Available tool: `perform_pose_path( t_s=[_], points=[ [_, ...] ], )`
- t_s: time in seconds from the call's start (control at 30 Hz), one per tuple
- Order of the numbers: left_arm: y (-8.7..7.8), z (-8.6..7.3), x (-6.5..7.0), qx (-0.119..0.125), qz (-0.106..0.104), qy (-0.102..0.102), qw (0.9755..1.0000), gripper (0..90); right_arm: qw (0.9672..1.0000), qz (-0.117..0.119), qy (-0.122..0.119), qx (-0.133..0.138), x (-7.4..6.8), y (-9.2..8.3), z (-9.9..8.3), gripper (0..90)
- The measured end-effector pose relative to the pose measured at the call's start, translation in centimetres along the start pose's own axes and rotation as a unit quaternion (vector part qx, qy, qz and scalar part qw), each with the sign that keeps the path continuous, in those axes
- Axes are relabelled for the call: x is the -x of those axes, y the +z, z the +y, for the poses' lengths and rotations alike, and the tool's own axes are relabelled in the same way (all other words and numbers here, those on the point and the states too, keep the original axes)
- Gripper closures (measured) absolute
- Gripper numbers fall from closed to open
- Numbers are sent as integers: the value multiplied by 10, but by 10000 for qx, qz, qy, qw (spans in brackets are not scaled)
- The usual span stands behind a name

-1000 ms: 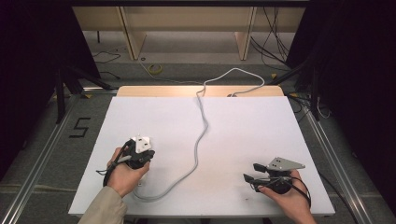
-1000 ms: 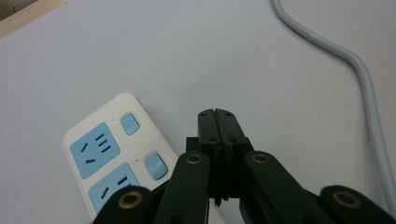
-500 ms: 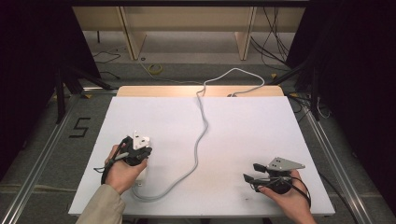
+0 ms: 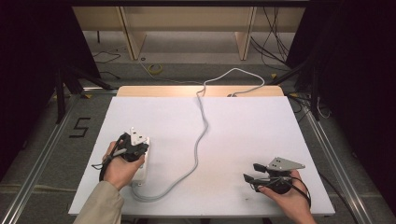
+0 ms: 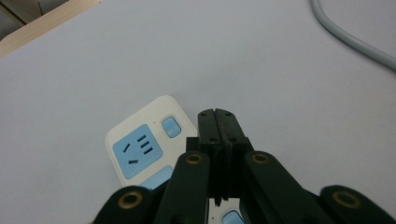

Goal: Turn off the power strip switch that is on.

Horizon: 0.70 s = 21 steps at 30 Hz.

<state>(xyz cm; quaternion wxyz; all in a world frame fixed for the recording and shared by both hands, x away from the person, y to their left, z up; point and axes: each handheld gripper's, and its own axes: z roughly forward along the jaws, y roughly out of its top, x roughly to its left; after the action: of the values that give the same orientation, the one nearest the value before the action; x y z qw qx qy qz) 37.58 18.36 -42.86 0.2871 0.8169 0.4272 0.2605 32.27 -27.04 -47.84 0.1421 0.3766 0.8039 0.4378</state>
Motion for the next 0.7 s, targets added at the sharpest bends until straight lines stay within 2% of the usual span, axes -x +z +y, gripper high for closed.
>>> perform_pose_path(
  t_s=[0.7],
  points=[
    [7, 2, -13, -155, 163, -61, 9997, 898, 10000, -8, -7, 10, 0, 0, 0, 397]
  ],
)
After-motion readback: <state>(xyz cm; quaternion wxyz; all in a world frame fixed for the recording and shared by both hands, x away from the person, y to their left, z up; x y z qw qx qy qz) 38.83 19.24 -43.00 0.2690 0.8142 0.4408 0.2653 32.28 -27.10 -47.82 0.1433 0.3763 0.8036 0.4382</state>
